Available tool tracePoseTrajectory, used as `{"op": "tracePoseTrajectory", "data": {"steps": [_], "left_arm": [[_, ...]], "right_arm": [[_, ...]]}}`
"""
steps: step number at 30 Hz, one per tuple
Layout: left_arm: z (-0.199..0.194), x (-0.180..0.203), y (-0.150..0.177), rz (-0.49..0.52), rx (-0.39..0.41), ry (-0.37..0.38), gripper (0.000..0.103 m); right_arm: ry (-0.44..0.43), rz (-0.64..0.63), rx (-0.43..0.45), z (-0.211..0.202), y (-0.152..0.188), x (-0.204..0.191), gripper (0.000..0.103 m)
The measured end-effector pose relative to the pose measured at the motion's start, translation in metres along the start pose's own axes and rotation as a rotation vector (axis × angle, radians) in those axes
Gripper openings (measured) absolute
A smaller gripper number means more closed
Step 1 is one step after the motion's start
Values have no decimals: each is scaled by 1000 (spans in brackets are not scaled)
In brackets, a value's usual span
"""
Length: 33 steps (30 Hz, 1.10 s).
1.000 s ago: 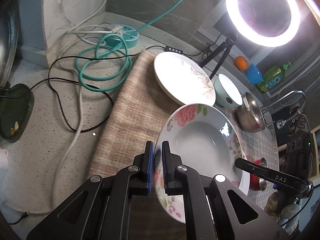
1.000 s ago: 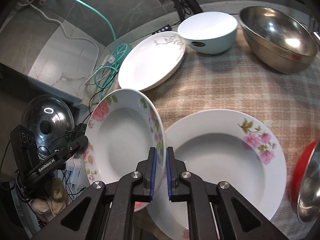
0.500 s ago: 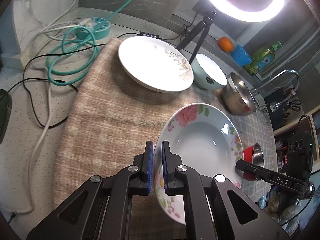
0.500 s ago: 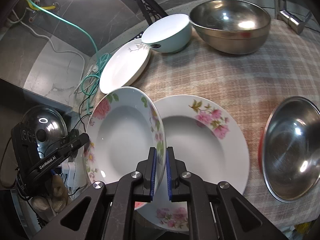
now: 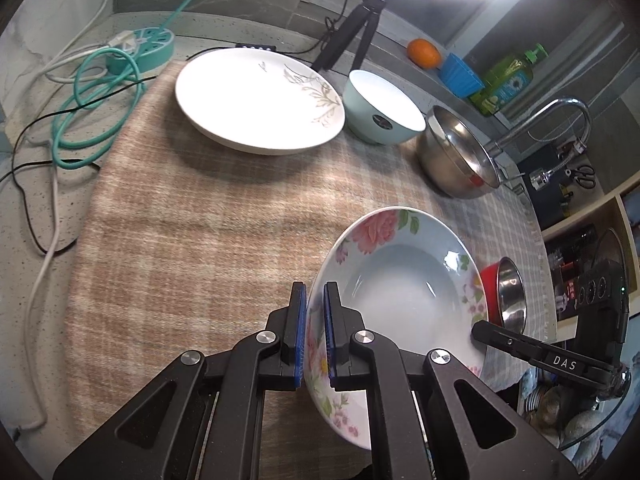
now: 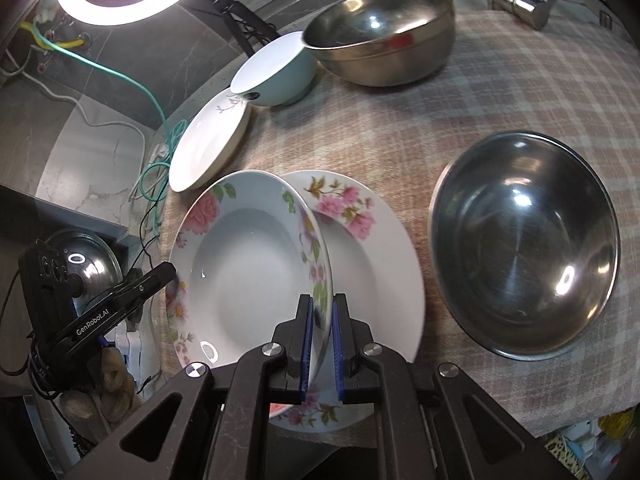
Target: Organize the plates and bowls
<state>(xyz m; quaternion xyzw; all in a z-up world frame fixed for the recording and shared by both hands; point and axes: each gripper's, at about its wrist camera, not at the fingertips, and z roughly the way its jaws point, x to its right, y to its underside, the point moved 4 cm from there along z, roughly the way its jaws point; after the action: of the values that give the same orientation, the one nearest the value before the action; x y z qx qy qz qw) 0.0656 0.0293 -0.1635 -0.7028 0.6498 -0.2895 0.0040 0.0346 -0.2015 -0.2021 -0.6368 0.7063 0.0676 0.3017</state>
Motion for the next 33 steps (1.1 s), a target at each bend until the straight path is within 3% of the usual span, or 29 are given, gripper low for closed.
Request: {"op": "tracePoseTrajectory", "data": {"steps": [33], "left_arm": [[26,16,11,52,-60,-27,7]], "right_arm": [[86,14,-5,3,1,25,9]]}}
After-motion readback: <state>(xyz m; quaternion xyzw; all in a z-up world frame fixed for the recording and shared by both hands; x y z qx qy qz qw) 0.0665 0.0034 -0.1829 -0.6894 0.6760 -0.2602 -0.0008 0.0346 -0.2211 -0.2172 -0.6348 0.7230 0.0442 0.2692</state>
